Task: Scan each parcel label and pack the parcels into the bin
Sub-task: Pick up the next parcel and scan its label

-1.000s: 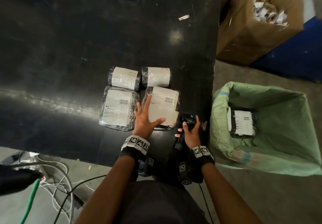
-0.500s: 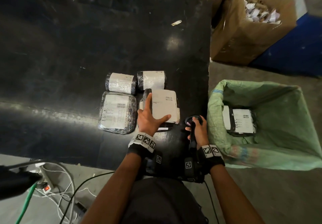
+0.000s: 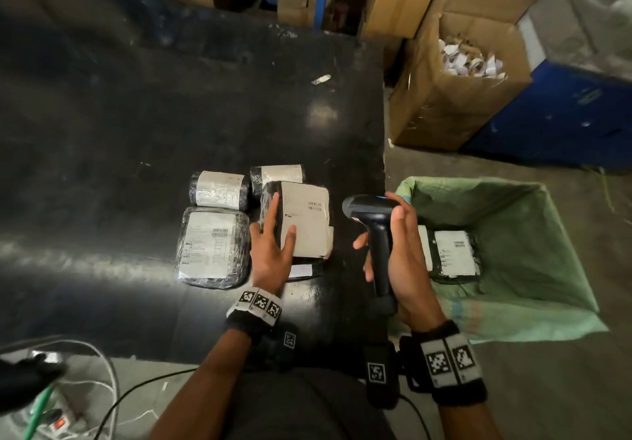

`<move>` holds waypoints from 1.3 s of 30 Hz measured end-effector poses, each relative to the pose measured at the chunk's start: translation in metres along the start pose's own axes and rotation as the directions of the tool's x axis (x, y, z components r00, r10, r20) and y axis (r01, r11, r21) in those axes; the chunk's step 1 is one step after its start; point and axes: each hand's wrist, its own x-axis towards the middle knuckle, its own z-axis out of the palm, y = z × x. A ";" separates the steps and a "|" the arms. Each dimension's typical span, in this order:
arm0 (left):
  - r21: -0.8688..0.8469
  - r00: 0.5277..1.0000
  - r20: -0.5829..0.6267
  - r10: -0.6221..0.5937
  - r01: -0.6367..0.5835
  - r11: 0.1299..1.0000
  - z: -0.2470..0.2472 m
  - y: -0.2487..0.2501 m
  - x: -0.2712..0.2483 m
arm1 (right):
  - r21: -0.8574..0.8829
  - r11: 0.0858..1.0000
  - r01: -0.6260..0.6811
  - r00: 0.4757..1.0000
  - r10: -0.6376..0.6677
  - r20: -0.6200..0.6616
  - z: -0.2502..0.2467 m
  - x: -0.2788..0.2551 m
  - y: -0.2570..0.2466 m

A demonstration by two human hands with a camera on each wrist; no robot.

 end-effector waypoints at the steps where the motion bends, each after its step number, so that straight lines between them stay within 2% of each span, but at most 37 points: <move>1: -0.007 1.000 -0.006 0.015 -0.015 1.000 0.000 0.004 0.000 | 0.011 1.000 0.019 1.000 -0.019 0.001 0.002 -0.002 -0.005; 11: -0.005 0.998 -0.012 0.064 -0.064 0.998 -0.005 0.019 0.005 | 0.039 0.999 0.025 0.999 -0.027 0.048 0.006 -0.001 -0.020; 17: -0.011 0.999 -0.009 0.046 -0.046 0.999 -0.006 0.021 0.005 | -0.027 0.996 -0.085 0.993 0.087 0.082 0.006 0.004 -0.014; 21: -0.018 0.999 -0.022 0.044 -0.044 0.999 -0.012 0.019 0.004 | -0.164 0.957 -0.240 0.967 0.250 0.043 0.001 0.013 0.018; 26: 0.014 0.999 -0.043 0.016 -0.015 1.000 -0.019 0.003 0.008 | -0.369 0.855 -0.366 0.919 0.394 0.002 -0.007 0.028 0.096; 28: 0.040 0.998 -0.059 0.016 -0.014 0.999 -0.022 -0.004 0.010 | -0.405 0.836 -0.370 0.917 0.399 -0.014 -0.006 0.032 0.118; 31: 0.042 0.997 -0.082 0.012 -0.009 0.999 -0.025 -0.008 0.012 | -0.385 0.858 -0.341 0.935 0.350 -0.047 0.001 0.036 0.134; 33: 0.052 0.996 -0.089 0.014 -0.009 0.999 -0.027 -0.009 0.010 | -0.417 0.854 -0.312 0.943 0.332 -0.026 0.005 0.039 0.141; 37: 0.015 0.996 -0.090 0.018 -0.017 1.000 -0.030 -0.005 0.007 | -0.397 0.854 -0.336 0.935 0.354 -0.031 0.010 0.046 0.159; 39: 0.025 0.996 -0.087 0.035 -0.033 0.999 -0.028 -0.004 0.007 | -0.465 0.821 -0.331 0.936 0.348 -0.052 0.009 0.048 0.167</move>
